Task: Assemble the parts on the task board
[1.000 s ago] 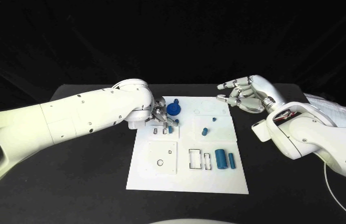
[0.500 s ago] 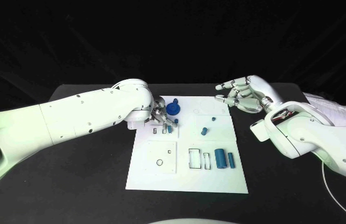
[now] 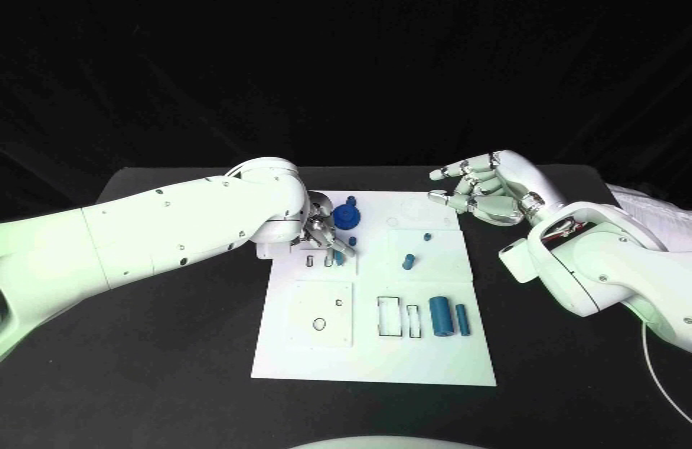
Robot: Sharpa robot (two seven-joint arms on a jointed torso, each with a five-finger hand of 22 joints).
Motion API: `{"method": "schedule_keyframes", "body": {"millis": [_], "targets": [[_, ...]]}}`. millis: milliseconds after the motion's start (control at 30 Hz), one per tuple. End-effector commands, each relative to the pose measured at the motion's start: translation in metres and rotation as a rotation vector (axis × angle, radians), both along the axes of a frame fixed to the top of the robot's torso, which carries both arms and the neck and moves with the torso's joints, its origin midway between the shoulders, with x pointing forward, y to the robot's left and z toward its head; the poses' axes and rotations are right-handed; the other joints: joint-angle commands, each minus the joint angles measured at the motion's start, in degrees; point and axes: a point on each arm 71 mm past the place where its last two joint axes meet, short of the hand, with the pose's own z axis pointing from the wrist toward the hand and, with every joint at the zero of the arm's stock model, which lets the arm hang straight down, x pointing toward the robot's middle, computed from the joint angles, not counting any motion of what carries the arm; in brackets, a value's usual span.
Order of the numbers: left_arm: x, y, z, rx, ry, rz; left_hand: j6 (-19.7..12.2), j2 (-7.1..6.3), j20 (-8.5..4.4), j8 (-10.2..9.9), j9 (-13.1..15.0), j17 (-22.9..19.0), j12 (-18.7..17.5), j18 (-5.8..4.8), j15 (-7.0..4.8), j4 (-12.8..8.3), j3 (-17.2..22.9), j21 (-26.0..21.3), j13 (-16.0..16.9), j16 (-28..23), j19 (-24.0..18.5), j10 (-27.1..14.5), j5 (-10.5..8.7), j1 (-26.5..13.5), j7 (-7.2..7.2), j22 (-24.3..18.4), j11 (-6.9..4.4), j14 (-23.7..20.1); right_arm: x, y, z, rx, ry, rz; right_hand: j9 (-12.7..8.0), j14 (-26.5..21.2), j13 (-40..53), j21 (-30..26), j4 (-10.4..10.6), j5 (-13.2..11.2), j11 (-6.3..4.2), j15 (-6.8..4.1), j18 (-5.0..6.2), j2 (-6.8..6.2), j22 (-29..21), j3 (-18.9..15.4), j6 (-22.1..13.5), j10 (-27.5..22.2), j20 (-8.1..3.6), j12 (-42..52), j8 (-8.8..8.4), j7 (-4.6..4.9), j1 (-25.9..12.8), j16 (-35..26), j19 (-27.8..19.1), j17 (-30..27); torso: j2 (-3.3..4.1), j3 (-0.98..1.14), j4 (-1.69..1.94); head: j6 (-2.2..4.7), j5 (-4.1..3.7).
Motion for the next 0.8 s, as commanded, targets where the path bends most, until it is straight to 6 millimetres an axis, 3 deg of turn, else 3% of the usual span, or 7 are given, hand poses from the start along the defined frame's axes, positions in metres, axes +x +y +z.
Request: {"method": "schedule_keyframes", "body": {"millis": [33, 567, 600, 633, 700, 733, 800], "targets": [[-0.0014, -0.0020, -0.0012, 0.013, 0.016, -0.020, -0.4, 0.06, 0.11, 0.4, 0.3, 15.1, 0.2, -0.34, -0.16, -0.6, 0.1, 0.3, 0.1, 0.2, 0.7, 0.5, 0.07, 0.9, 0.07, 4.5, -0.08, 6.0, -0.0003, 0.0018, -0.0008, -0.012, 0.003, 0.015, 0.0, 1.6, 0.0, -0.3, 0.0, 0.3, 0.03, 0.10, 0.58, 0.03, 0.0, -0.5, -0.1, -0.4, 0.00, -0.4, -0.15, 0.41, 0.4, -0.1, -0.5, 0.0, 0.00, 0.01, -0.02, -0.09, 0.00], [-0.0024, -0.0026, -0.0020, 0.011, 0.031, -0.027, -0.5, 0.45, 0.11, 0.4, 1.0, 15.1, 0.3, -0.32, -0.18, -1.4, 1.0, 0.2, 0.3, 0.2, 0.7, 0.5, 0.08, 2.5, 0.04, 4.4, -0.12, 6.0, 0.0002, 0.0049, -0.0026, -0.024, -0.004, 0.027, 0.0, 1.6, -0.1, -0.3, 0.1, 0.4, 0.03, 0.10, 0.57, 0.08, 0.0, -0.5, 0.0, -0.3, -0.01, -0.3, -0.14, 0.41, 0.4, -0.1, -0.4, 0.0, 0.03, 0.04, 0.02, -0.30, 0.04], [-0.0022, -0.0024, -0.0019, 0.009, 0.029, -0.025, -0.6, 1.25, 0.09, 0.4, 1.2, 15.1, 0.3, -0.31, -0.23, -1.9, 1.9, 0.2, 0.3, 0.2, 0.7, 0.5, 0.10, 3.5, -0.05, 4.4, -0.19, 6.0, 0.0003, 0.0050, -0.0027, -0.024, -0.004, 0.028, 0.0, 1.6, -0.1, -0.3, 0.1, 0.4, 0.03, 0.10, 0.57, 0.08, 0.0, -0.5, 0.0, -0.3, -0.01, -0.3, -0.14, 0.41, 0.4, -0.1, -0.4, 0.0, 0.03, 0.05, 0.02, -0.32, 0.04], [-0.0021, -0.0023, -0.0018, 0.006, 0.027, -0.022, -1.1, 3.28, -0.05, 0.3, 1.5, 15.1, 0.1, -0.28, -0.47, -3.7, 4.5, 0.2, 0.2, 0.2, 0.6, 0.4, 0.09, 6.9, -0.42, 4.4, -0.54, 6.0, 0.0003, 0.0051, -0.0028, -0.024, -0.004, 0.028, 0.0, 1.6, -0.1, -0.3, 0.1, 0.4, 0.03, 0.10, 0.57, 0.08, 0.0, -0.5, 0.0, -0.3, -0.01, -0.3, -0.14, 0.41, 0.4, -0.1, -0.4, 0.0, 0.04, 0.05, 0.01, -0.33, 0.04], [-0.0017, -0.0019, -0.0015, -0.005, 0.024, -0.012, -2.2, 5.03, -0.47, -0.4, 1.7, 15.1, -0.4, -0.24, -0.93, -7.1, 8.9, 0.1, 0.0, 0.2, 0.5, -0.1, 0.14, 12.3, -0.79, 4.3, -0.95, 6.0, 0.0004, 0.0055, -0.0030, -0.025, -0.003, 0.029, 0.0, 1.6, -0.1, -0.3, 0.1, 0.4, 0.03, 0.10, 0.57, 0.08, 0.0, -0.5, 0.0, -0.3, -0.01, -0.3, -0.14, 0.41, 0.4, -0.1, -0.4, 0.0, 0.02, 0.05, -0.03, -0.39, 0.06], [-0.0017, -0.0018, -0.0014, -0.010, 0.023, -0.008, -2.8, 5.30, -0.64, -0.8, 1.7, 15.1, -0.9, -0.24, -1.06, -8.8, 11.2, 0.1, -0.2, 0.2, 0.5, -0.4, 0.28, 14.9, -0.81, 4.3, -1.04, 6.0, 0.0005, 0.0056, -0.0032, -0.025, -0.003, 0.029, 0.0, 1.6, -0.1, -0.3, 0.1, 0.4, 0.03, 0.10, 0.57, 0.08, 0.0, -0.5, 0.0, -0.3, -0.01, -0.3, -0.14, 0.41, 0.4, -0.1, -0.4, 0.0, 0.02, 0.05, -0.03, -0.39, 0.06], [-0.0018, -0.0014, -0.0012, -0.020, 0.023, -0.001, -3.1, 4.89, -0.68, -1.1, 1.8, 15.1, -1.4, -0.25, -0.92, -9.7, 13.4, 0.0, -0.5, 0.2, 0.4, -0.7, 0.31, 15.8, -0.47, 4.3, -0.79, 6.0, 0.0006, 0.0058, -0.0034, -0.025, -0.002, 0.030, 0.0, 1.6, -0.1, -0.3, 0.1, 0.4, 0.03, 0.10, 0.57, 0.08, 0.0, -0.5, 0.0, -0.3, -0.01, -0.3, -0.14, 0.41, 0.4, -0.1, -0.4, 0.0, 0.04, 0.04, -0.02, -0.40, 0.01]]}}
